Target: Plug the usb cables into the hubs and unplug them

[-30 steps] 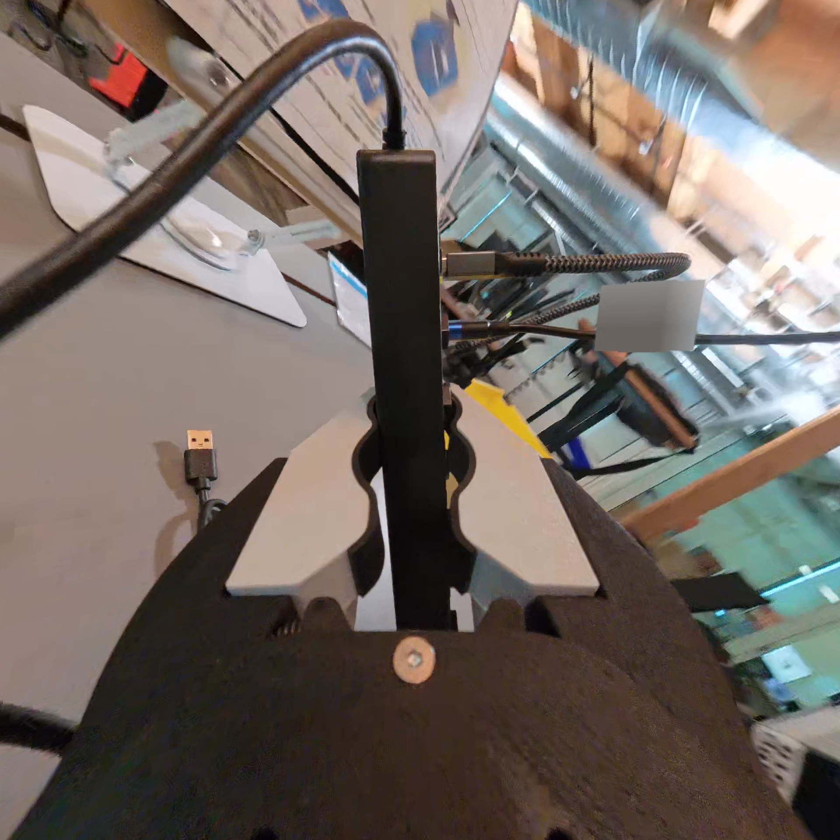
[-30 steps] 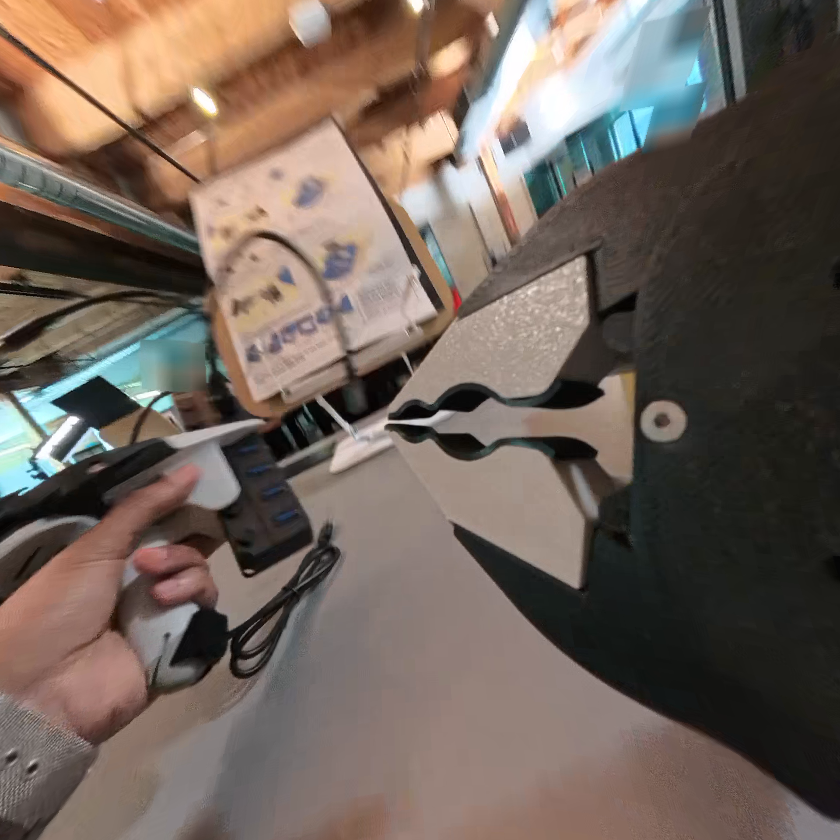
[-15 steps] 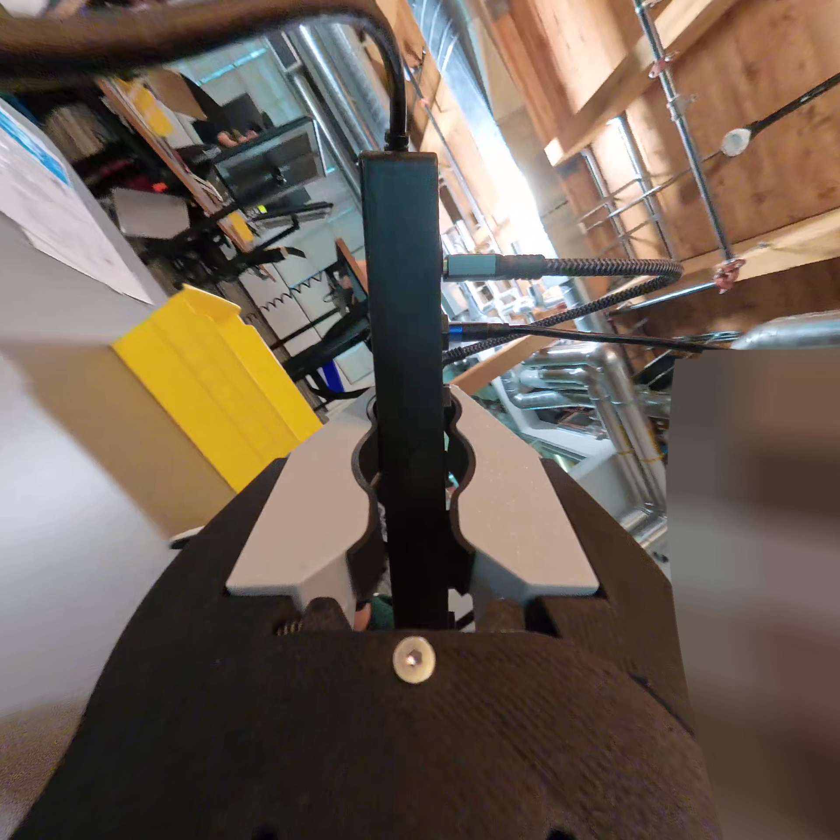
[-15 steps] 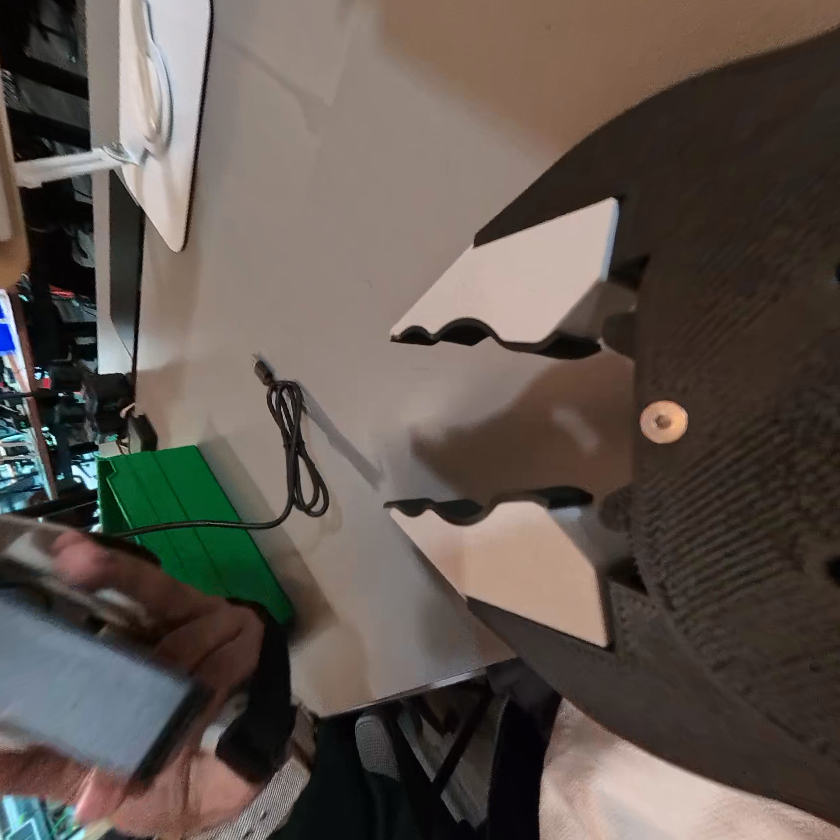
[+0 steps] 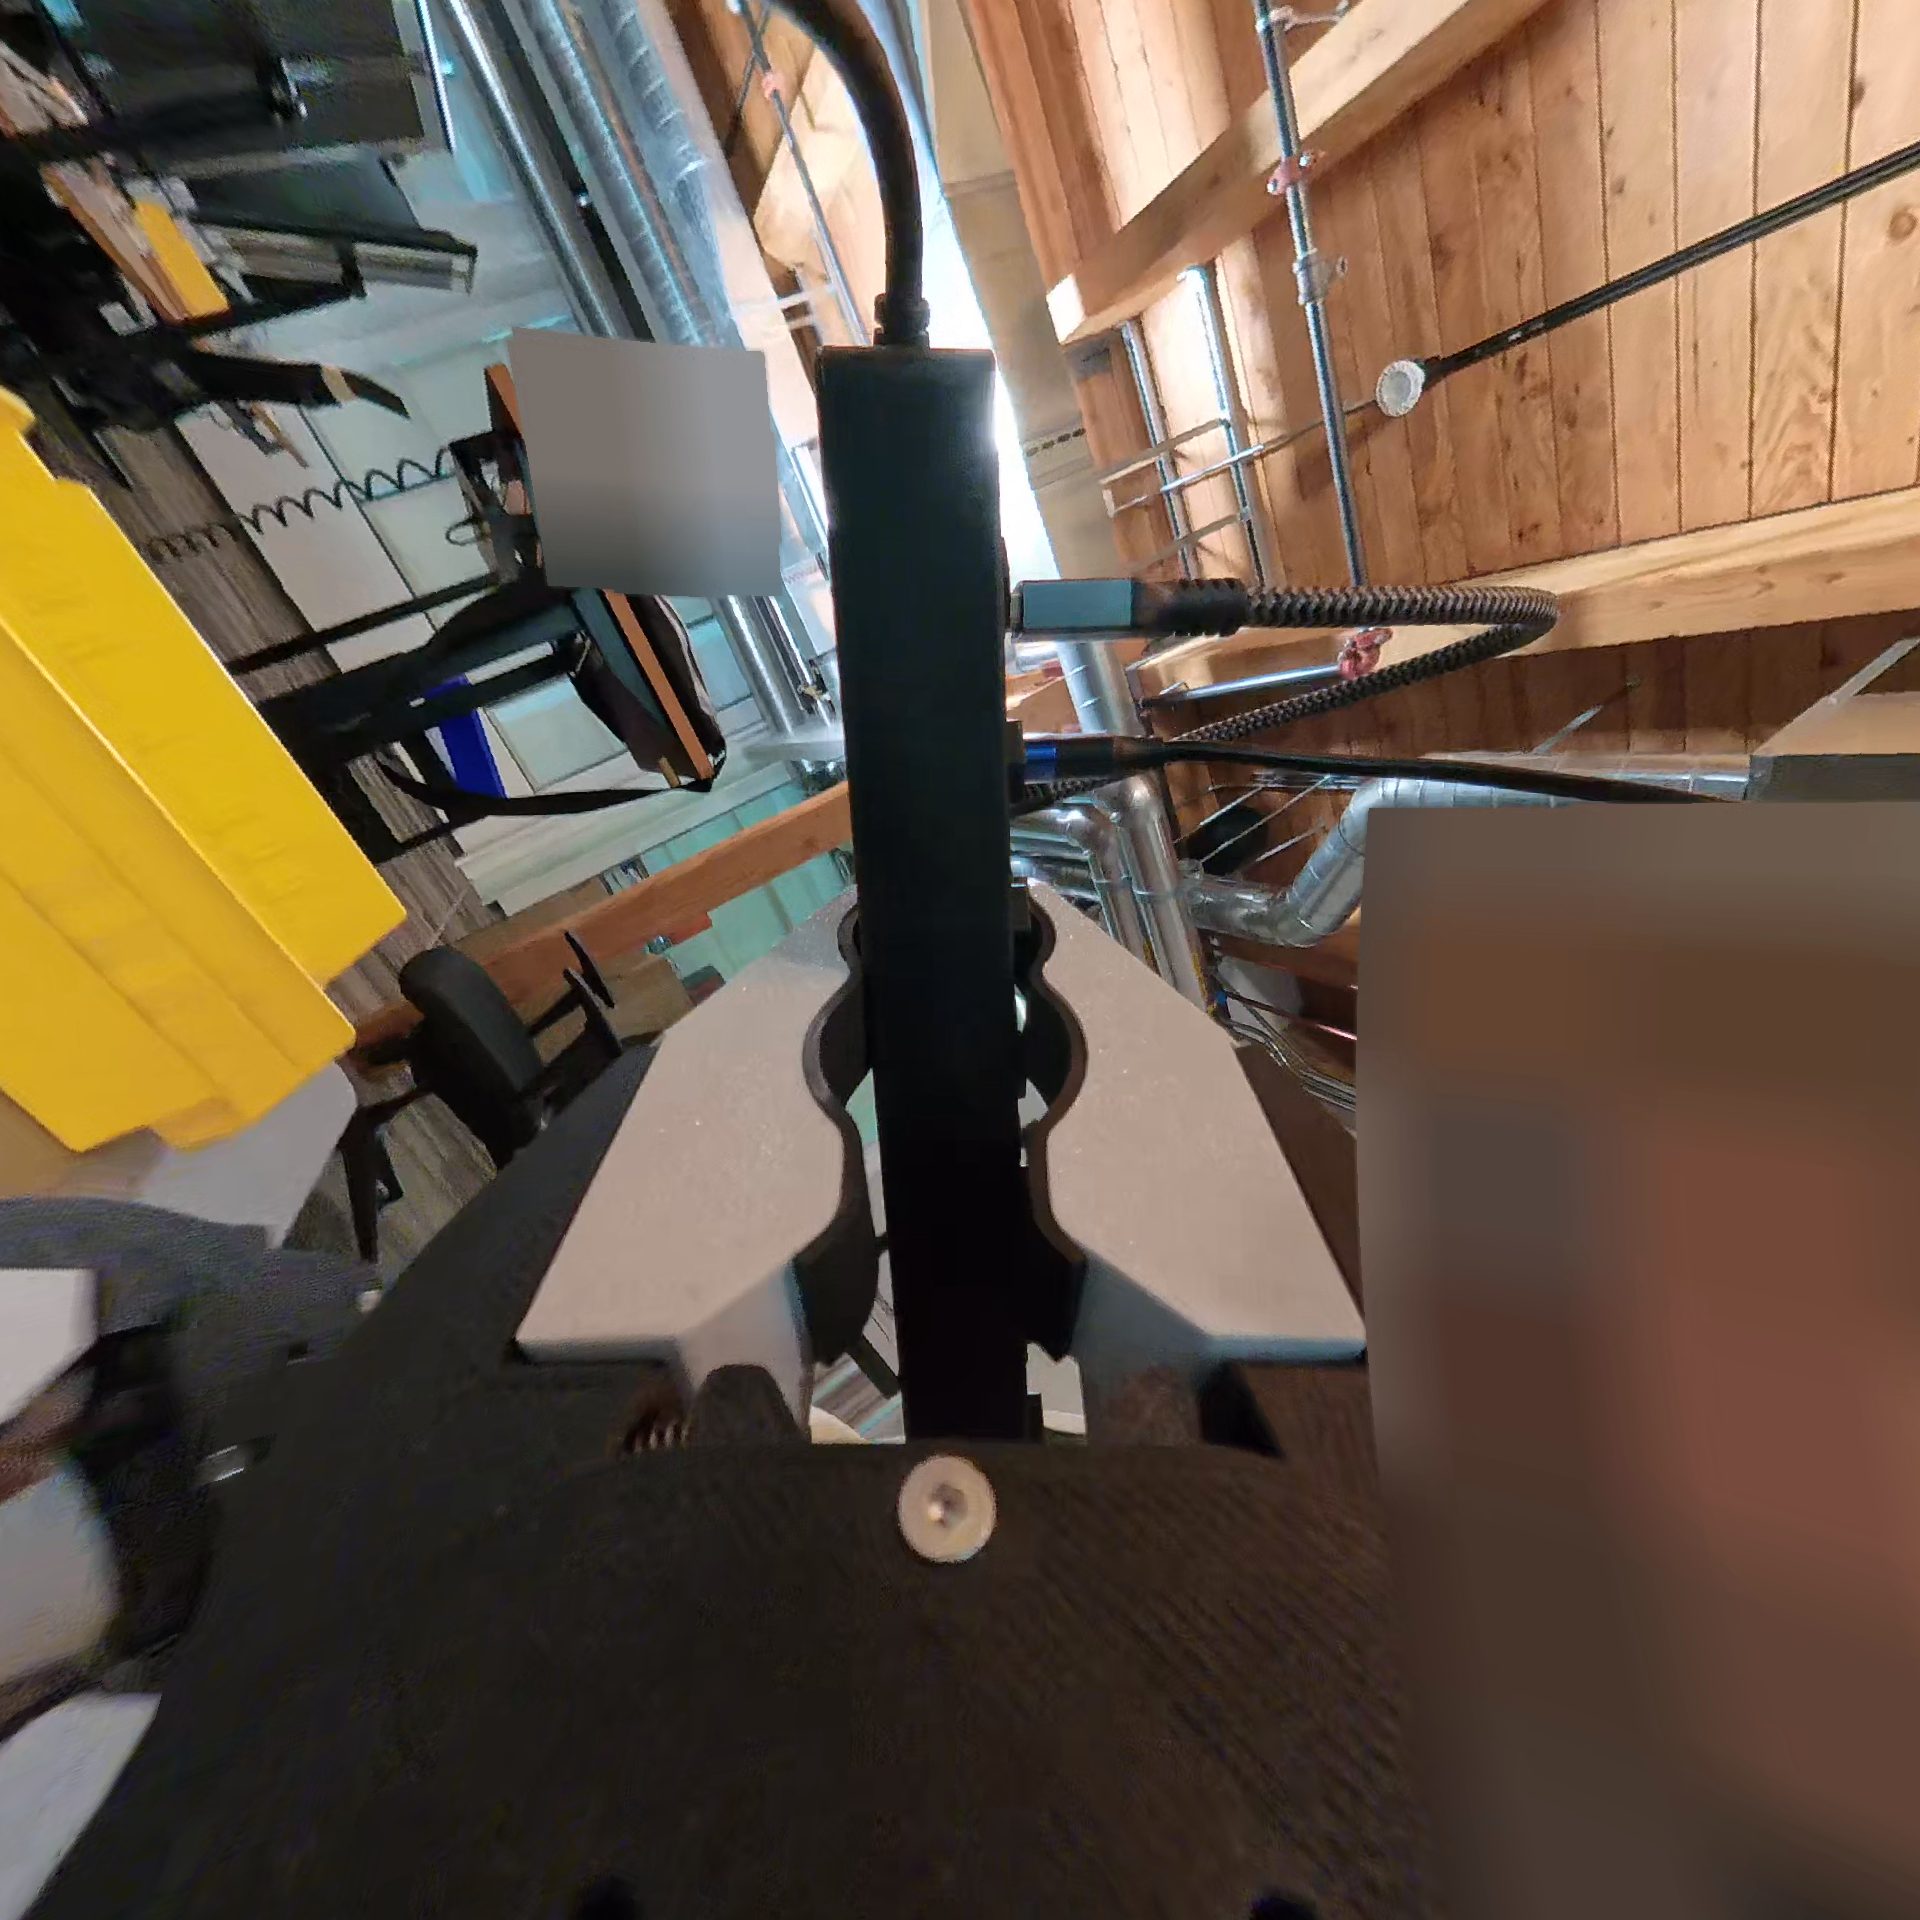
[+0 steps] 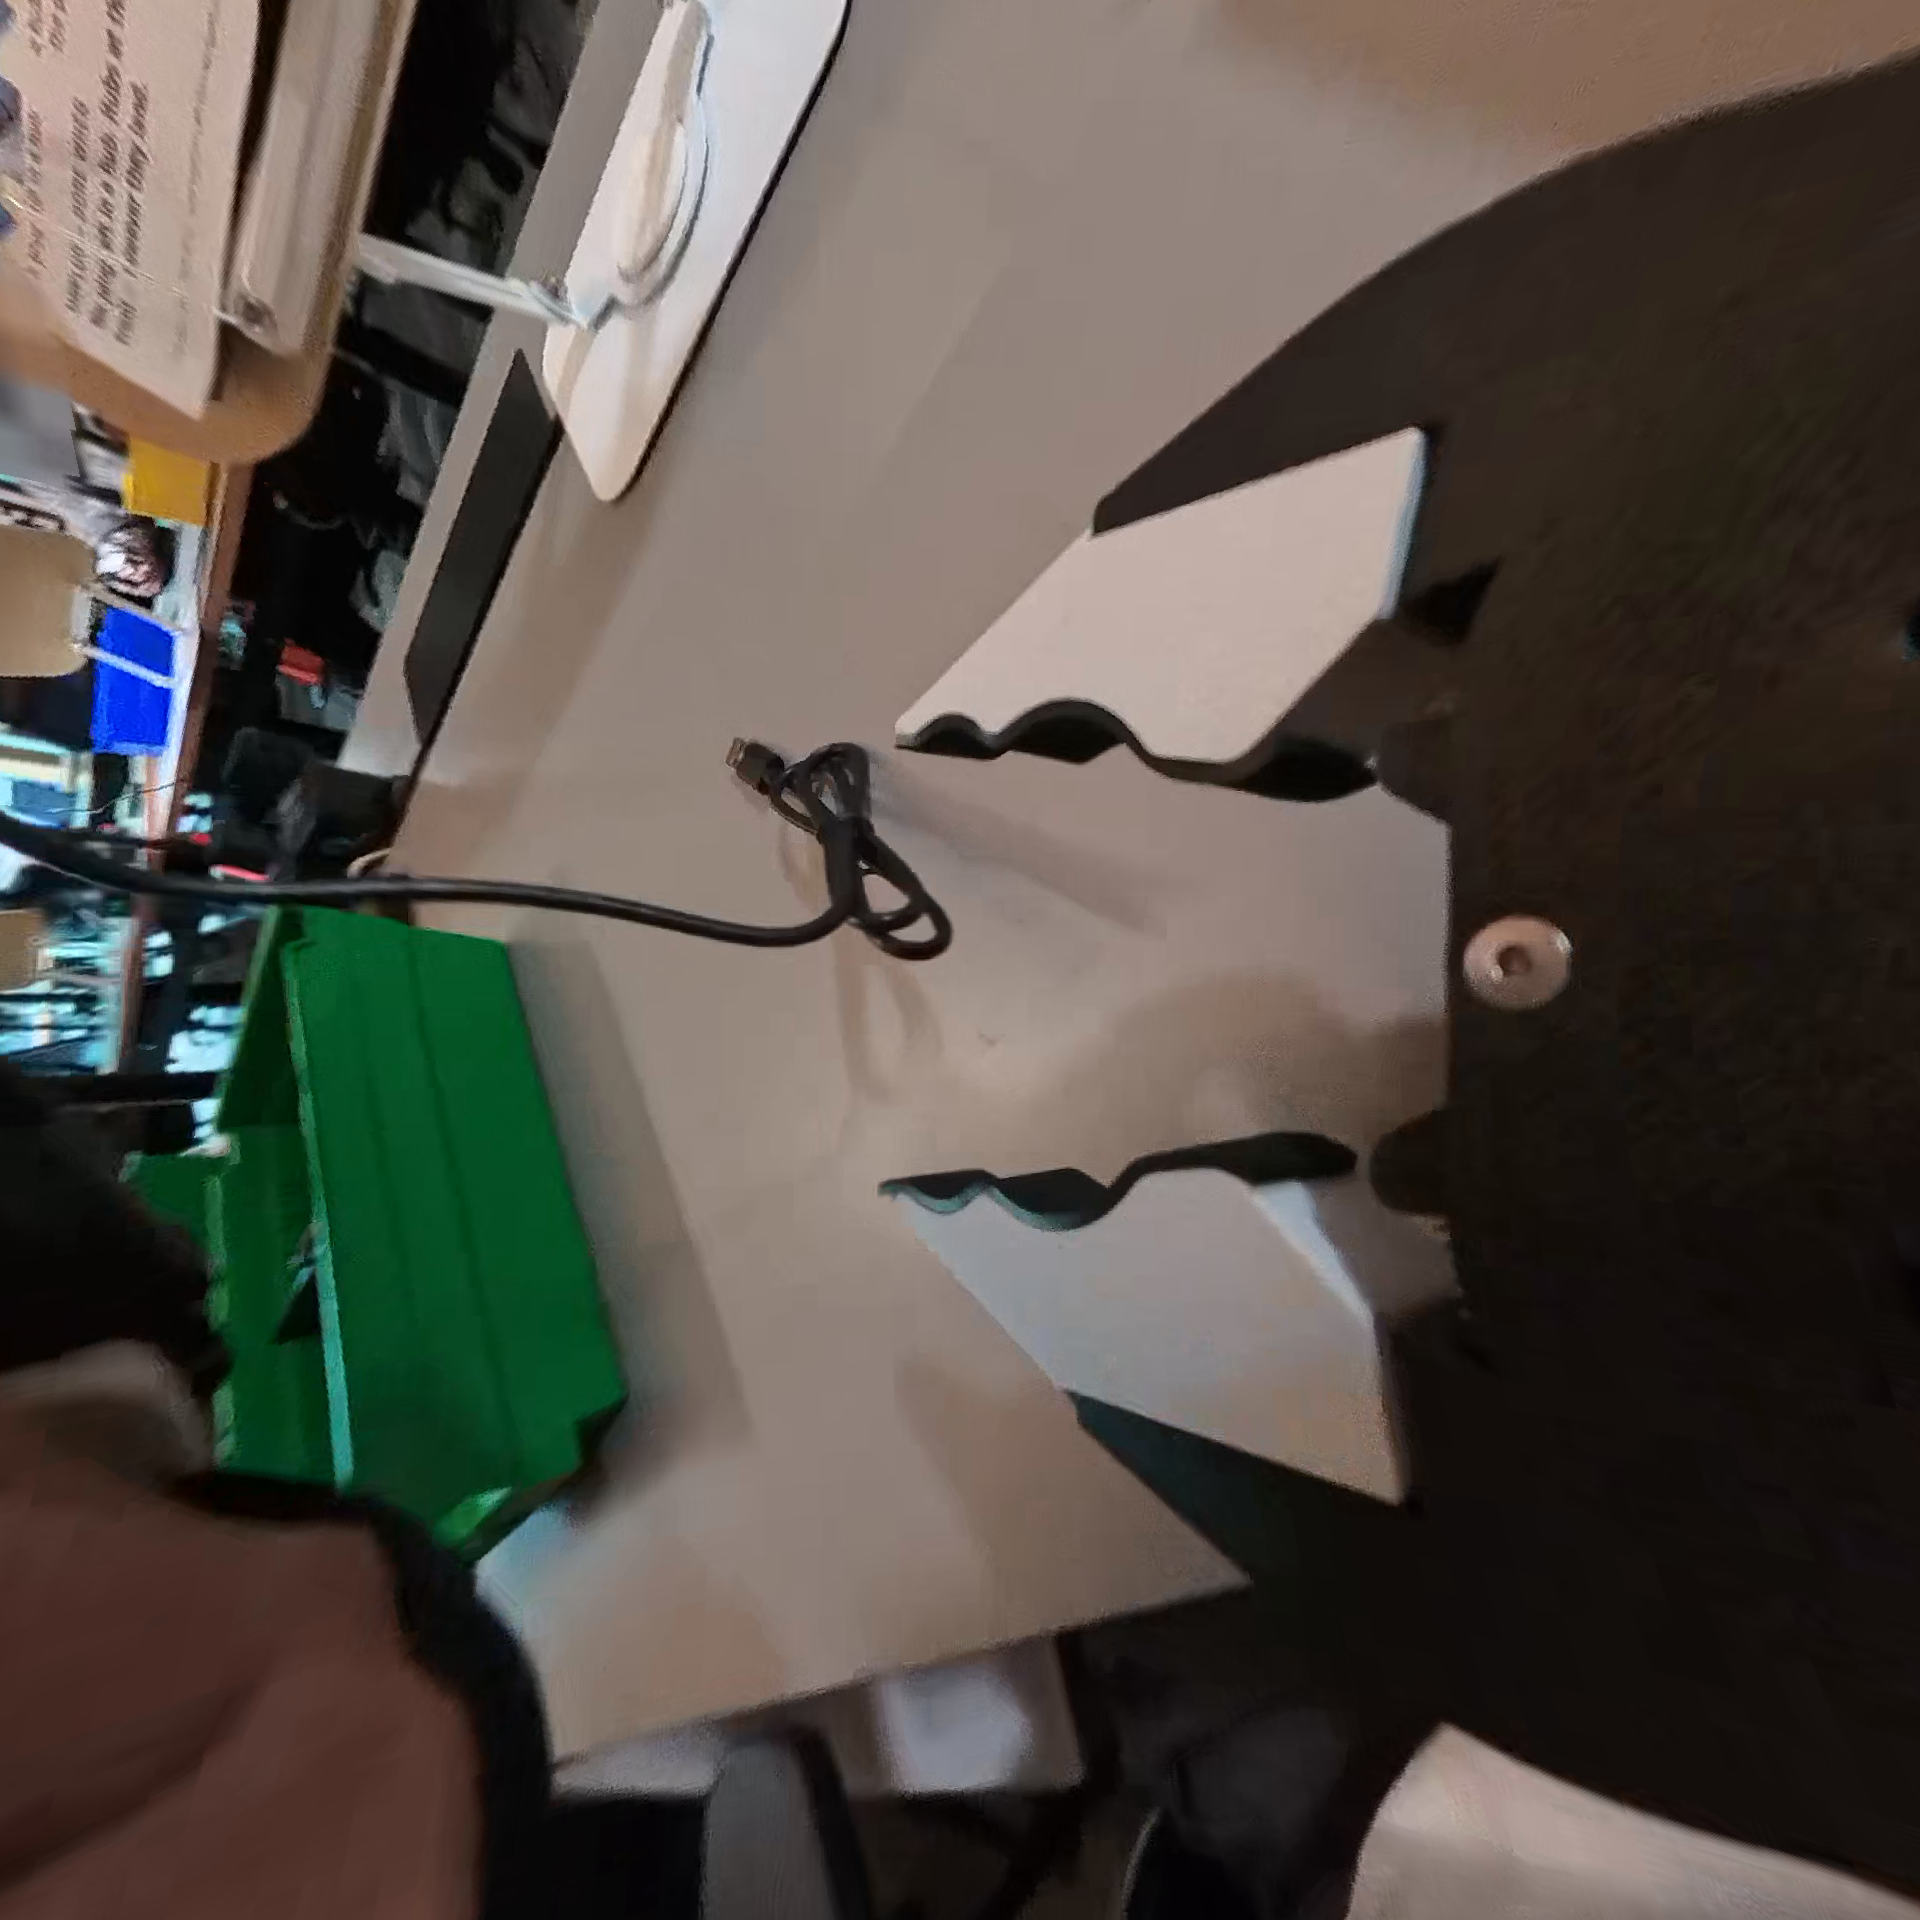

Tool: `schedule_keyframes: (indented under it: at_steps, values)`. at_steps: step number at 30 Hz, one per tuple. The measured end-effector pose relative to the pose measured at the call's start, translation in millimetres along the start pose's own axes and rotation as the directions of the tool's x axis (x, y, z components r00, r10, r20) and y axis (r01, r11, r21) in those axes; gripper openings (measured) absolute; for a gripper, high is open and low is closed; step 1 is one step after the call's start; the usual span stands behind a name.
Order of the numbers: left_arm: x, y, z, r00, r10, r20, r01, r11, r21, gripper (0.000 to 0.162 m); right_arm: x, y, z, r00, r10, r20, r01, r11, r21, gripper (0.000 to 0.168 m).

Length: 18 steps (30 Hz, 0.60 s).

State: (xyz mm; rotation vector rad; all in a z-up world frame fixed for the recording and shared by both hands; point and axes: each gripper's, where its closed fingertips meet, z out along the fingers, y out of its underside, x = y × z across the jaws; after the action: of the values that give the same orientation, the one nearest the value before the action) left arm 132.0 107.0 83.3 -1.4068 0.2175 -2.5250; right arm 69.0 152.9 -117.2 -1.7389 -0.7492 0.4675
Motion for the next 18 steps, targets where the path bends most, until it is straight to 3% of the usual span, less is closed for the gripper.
schedule_keyframes:
  at_steps: [4, 5, 6, 7, 9, 12, 15, 18]
  values:
    - [5.2, 24.2, 10.8, 1.0, -0.027, -0.006, 0.026, 0.998, -0.053, 0.021, 3.7, 18.7, 21.0, 0.988, -0.145, -0.043, 0.138, 0.98, -0.142, 0.072]
    - [5.9, 27.2, 11.7, 1.0, -0.025, -0.002, 0.025, 0.998, -0.063, 0.021, 4.6, 22.3, 22.5, 0.982, -0.187, -0.039, 0.178, 0.97, -0.164, 0.053]
    - [5.8, 28.2, 11.5, 1.0, -0.02, 0.004, 0.02, 0.997, -0.071, 0.021, 4.4, 22.8, 21.8, 0.977, -0.213, -0.026, 0.206, 0.965, -0.16, 0.011]
    - [5.2, 26.0, 10.3, 1.0, -0.01, 0.009, 0.011, 0.997, -0.071, 0.021, 7.9, 18.8, 18.9, 0.977, -0.209, -0.036, 0.203, 0.97, -0.131, 0.01]
    - [2.8, 14.7, 4.2, 1.0, 0.011, 0.025, -0.009, 0.998, -0.054, 0.021, 23.9, 5.7, 8.6, 0.991, -0.112, -0.066, 0.109, 0.992, -0.056, 0.007]
    - [0.1, -6.2, -7.0, 0.999, 0.027, 0.02, -0.027, 0.999, -0.031, 0.021, 61.7, -11.4, -14.7, 0.984, 0.162, -0.076, -0.156, 0.985, 0.077, 0.002]
    - [-17.4, -20.4, -18.3, 0.998, 0.039, 0.05, -0.036, 0.998, -0.047, 0.021, 95.7, -27.6, -45.7, 0.907, 0.42, 0.023, -0.409, 0.868, 0.28, 0.0]
    - [-50.0, -23.7, -30.4, 0.992, 0.056, 0.113, -0.045, 0.995, -0.091, 0.021, 108.7, -40.6, -70.5, 0.821, 0.541, 0.181, -0.565, 0.724, 0.396, 0.0]
